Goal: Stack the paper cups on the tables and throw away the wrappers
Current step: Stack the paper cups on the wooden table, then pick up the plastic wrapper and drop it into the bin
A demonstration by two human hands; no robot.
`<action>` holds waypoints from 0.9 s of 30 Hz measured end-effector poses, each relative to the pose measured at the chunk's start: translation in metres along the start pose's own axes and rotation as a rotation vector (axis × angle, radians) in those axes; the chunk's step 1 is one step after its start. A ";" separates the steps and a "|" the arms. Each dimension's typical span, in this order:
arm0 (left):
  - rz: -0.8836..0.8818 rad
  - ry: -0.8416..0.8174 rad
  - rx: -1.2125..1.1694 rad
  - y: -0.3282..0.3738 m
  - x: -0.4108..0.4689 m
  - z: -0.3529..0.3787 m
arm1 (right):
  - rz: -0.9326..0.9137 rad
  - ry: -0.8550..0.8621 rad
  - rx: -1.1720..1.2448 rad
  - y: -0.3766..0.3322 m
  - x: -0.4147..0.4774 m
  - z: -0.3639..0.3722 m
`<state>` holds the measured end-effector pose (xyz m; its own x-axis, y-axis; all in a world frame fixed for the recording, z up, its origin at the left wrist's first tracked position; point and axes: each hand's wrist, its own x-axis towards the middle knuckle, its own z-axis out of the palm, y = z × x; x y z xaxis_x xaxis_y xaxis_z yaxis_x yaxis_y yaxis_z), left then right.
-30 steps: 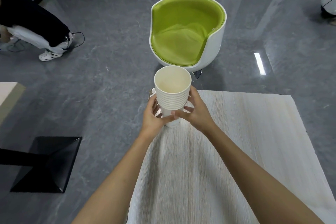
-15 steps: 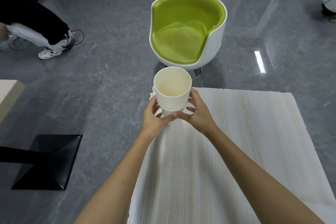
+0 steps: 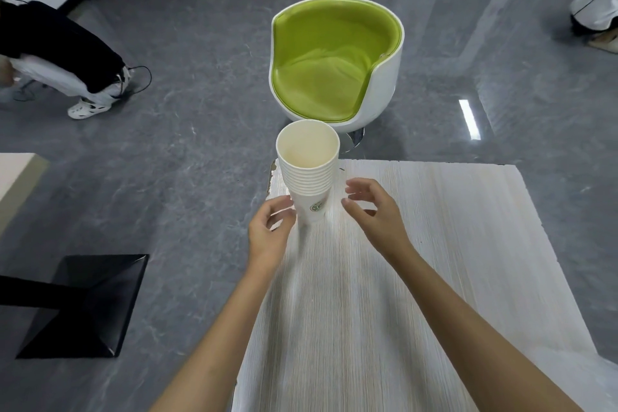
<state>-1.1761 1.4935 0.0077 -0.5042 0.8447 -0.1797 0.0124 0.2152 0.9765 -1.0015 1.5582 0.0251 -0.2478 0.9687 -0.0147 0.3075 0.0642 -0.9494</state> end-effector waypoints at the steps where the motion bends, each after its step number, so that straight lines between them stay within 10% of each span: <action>1: 0.002 -0.010 0.004 0.001 -0.006 0.000 | -0.002 0.011 0.000 0.000 -0.006 -0.003; 27: 0.030 -0.565 0.084 0.017 -0.153 0.048 | 0.097 0.386 0.062 -0.006 -0.212 -0.091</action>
<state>-1.0578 1.3914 0.0457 0.0373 0.9769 -0.2106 0.0995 0.2060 0.9735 -0.8677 1.3745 0.0624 0.1465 0.9892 0.0023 0.2539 -0.0353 -0.9666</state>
